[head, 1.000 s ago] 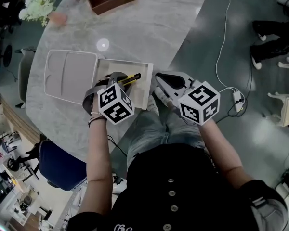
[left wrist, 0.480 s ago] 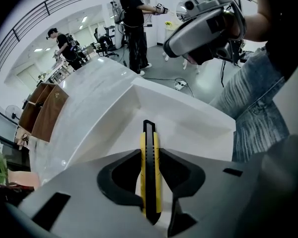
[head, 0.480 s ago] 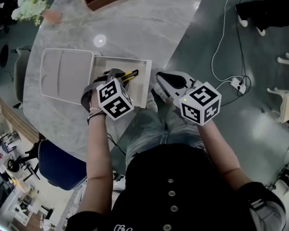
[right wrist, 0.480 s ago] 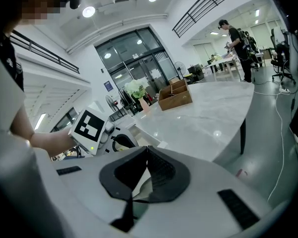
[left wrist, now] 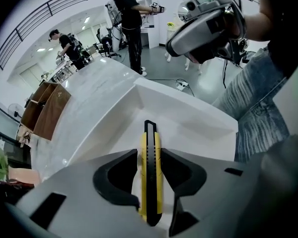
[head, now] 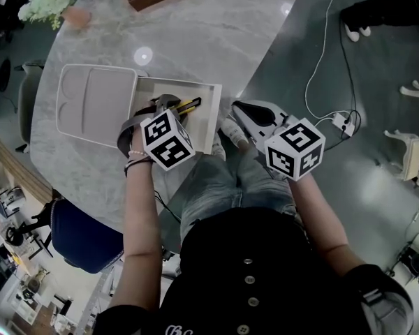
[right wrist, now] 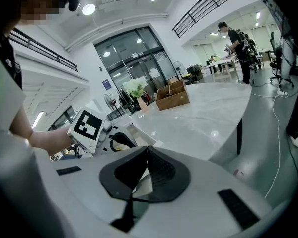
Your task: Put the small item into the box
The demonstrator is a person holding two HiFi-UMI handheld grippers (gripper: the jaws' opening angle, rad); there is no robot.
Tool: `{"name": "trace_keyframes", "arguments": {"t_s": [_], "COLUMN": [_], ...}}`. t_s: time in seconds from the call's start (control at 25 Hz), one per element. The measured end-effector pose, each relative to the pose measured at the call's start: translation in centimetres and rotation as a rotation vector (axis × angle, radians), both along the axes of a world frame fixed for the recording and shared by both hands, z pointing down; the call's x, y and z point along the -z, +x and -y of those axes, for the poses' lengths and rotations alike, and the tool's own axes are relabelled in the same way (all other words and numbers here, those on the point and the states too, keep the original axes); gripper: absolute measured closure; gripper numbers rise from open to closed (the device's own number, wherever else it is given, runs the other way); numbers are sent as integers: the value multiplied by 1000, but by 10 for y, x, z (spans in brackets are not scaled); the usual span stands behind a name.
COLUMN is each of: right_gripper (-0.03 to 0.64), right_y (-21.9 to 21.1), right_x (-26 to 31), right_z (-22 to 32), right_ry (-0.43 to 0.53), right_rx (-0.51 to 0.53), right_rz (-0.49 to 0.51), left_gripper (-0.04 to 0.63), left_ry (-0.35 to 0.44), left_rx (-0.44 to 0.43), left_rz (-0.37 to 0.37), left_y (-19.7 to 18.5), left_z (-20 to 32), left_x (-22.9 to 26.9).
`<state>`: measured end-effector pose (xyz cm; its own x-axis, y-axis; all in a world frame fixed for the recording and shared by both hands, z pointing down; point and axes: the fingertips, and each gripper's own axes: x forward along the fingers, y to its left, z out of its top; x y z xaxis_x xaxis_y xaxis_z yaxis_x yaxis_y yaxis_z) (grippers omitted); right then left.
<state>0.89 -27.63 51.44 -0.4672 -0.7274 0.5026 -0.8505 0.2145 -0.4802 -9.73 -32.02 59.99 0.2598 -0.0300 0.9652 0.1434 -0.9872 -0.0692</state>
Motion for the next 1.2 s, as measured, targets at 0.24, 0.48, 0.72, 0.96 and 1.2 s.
{"name": "trace_keyframes", "arguments": {"t_s": [0.24,0.48,0.72,0.96,1.2], "right_gripper": [611,611,611,611,611], "right_y": [6,1,-13,-25,-43], "right_x": [4,14,29,45,64], "right_z": [1,8,13,22,34], "right_ry": [9,35,59,103,156], "right_rx": [3,43,92,167,246], "right_rz": [-16,-28,-27,-39,-44], "left_gripper": [364,360,357,359,486], "left_ry": [38,84,123,150,116], "left_rx": [46,142,331,547,720], "left_rz": [-29,-140,-357,-566,-724], "left_y": [0,4,3,-7,-25], "left_z": [10,20,39,50,45], "left_x": [7,33,81,121,151]}}
